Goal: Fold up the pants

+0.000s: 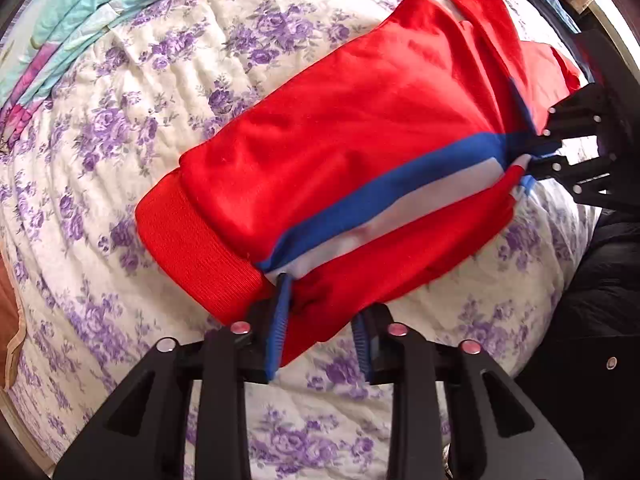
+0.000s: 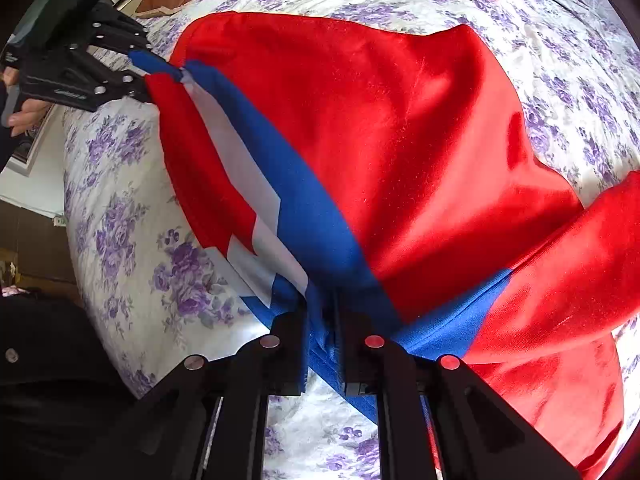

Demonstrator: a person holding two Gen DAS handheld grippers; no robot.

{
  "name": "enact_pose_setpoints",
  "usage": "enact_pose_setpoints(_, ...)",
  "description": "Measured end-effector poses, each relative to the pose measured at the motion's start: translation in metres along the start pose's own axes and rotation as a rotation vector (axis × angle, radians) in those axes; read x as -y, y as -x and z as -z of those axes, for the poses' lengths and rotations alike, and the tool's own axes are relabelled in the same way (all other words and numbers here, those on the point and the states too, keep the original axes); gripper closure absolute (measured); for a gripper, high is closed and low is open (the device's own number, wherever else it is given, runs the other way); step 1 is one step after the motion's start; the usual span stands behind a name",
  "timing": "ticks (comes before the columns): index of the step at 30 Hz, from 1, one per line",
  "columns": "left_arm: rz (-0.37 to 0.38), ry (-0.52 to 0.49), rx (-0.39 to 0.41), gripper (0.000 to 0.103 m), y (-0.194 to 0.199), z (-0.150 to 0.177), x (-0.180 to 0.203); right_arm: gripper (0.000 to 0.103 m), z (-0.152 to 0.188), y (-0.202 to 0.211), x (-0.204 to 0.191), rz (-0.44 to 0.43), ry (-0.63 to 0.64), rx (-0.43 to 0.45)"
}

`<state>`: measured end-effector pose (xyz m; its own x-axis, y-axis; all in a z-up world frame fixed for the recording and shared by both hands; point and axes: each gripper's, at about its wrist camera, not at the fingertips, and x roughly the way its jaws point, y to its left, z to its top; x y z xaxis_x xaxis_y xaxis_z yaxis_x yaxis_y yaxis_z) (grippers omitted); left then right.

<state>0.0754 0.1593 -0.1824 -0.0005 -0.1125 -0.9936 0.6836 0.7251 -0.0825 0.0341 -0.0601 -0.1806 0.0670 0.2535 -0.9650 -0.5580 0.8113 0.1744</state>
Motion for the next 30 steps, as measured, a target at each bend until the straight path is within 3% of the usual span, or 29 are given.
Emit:
enact_pose_setpoints(2, -0.031, -0.008, -0.001, 0.045, 0.012, 0.015, 0.002, 0.091, 0.0, 0.0, 0.0, -0.003, -0.013, 0.001)
enact_pose_setpoints(6, -0.007, 0.073, 0.035, 0.046, 0.04, 0.05, -0.005, 0.09, 0.0, -0.003, 0.001, -0.006, -0.034, 0.015)
enact_pose_setpoints(9, 0.09, 0.163, 0.223, 0.045, 0.081, 0.043, 0.003, 0.089, 0.0, -0.007, 0.006, -0.014, -0.047, 0.026)
enact_pose_setpoints(11, 0.125, 0.212, 0.343, 0.044, 0.095, 0.021, 0.018, 0.089, 0.001, -0.009, 0.01, -0.021, -0.058, 0.024)
enact_pose_setpoints(13, 0.115, 0.297, 0.38, 0.039, 0.085, -0.002, 0.041, 0.089, 0.001, -0.006, 0.016, -0.019, -0.059, 0.017)
enact_pose_setpoints(14, 0.122, 0.344, 0.364, 0.039, 0.071, -0.016, 0.047, 0.089, -0.001, -0.005, 0.015, -0.014, -0.058, 0.013)
enact_pose_setpoints(16, 0.131, 0.45, 0.257, 0.04, 0.031, -0.041, 0.058, 0.081, -0.004, -0.001, 0.011, 0.006, -0.051, 0.006)
enact_pose_setpoints(18, 0.128, 0.506, 0.114, 0.047, -0.012, -0.051, 0.068, 0.055, -0.002, 0.01, 0.005, 0.042, -0.029, -0.006)
enact_pose_setpoints(19, 0.08, 0.51, 0.083, 0.046, -0.024, -0.053, 0.073, 0.054, -0.001, 0.018, 0.001, 0.037, -0.02, -0.004)
enact_pose_setpoints(20, 0.052, 0.514, 0.108, 0.045, -0.022, -0.053, 0.077, 0.054, 0.0, 0.028, -0.002, 0.02, -0.019, 0.01)
enact_pose_setpoints(23, 0.08, 0.57, 0.111, 0.042, -0.018, -0.058, 0.072, 0.056, 0.0, 0.06, -0.007, -0.002, -0.038, 0.121)
enact_pose_setpoints(25, 0.132, 0.627, 0.126, 0.042, -0.017, -0.057, 0.063, 0.07, -0.007, 0.062, -0.005, 0.041, -0.054, 0.144)
enact_pose_setpoints(26, 0.156, 0.646, 0.133, 0.042, -0.016, -0.056, 0.058, 0.084, -0.012, 0.054, -0.002, 0.055, -0.068, 0.129)
enact_pose_setpoints(28, 0.188, 0.662, 0.143, 0.042, -0.015, -0.058, 0.053, 0.085, -0.017, 0.025, 0.003, 0.054, -0.077, 0.077)
enact_pose_setpoints(30, 0.198, 0.674, 0.147, 0.042, -0.017, -0.057, 0.051, 0.085, -0.015, -0.01, 0.011, 0.05, -0.094, -0.029)
